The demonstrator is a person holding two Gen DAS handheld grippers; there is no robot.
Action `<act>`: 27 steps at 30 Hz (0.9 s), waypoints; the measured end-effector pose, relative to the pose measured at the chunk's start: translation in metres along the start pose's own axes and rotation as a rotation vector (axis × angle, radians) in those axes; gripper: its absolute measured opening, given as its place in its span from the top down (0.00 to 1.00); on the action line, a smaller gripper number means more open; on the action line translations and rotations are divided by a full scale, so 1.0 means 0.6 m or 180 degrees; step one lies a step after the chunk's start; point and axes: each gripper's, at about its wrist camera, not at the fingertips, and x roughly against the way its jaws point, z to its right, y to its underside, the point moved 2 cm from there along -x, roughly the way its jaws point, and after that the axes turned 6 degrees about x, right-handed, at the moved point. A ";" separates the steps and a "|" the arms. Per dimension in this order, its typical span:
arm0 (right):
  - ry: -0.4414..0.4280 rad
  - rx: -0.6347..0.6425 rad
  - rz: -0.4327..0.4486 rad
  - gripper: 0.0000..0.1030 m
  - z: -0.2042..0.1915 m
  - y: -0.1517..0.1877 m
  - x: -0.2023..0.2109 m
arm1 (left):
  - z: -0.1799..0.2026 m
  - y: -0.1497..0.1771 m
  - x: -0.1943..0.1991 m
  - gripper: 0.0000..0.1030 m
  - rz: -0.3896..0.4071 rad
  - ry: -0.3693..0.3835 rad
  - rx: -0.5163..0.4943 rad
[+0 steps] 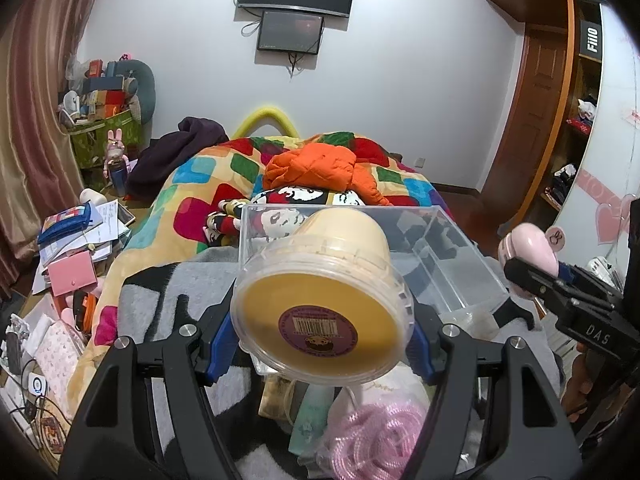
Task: Organize objects
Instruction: 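Carry the yellow tub and pink container over the clear plastic box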
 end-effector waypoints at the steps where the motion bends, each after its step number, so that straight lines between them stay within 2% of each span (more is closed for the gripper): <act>1: -0.0008 -0.0002 0.0001 0.41 0.000 -0.003 -0.005 | 0.000 0.001 -0.003 0.33 -0.0008 -0.0007 -0.0005; 12: -0.0033 0.0040 -0.0104 0.41 -0.003 -0.015 -0.056 | 0.002 -0.002 -0.045 0.33 -0.0100 -0.0068 -0.0051; 27: -0.0081 -0.0007 -0.0323 0.41 0.000 -0.005 -0.116 | 0.009 0.002 -0.097 0.33 -0.0224 -0.0226 -0.0166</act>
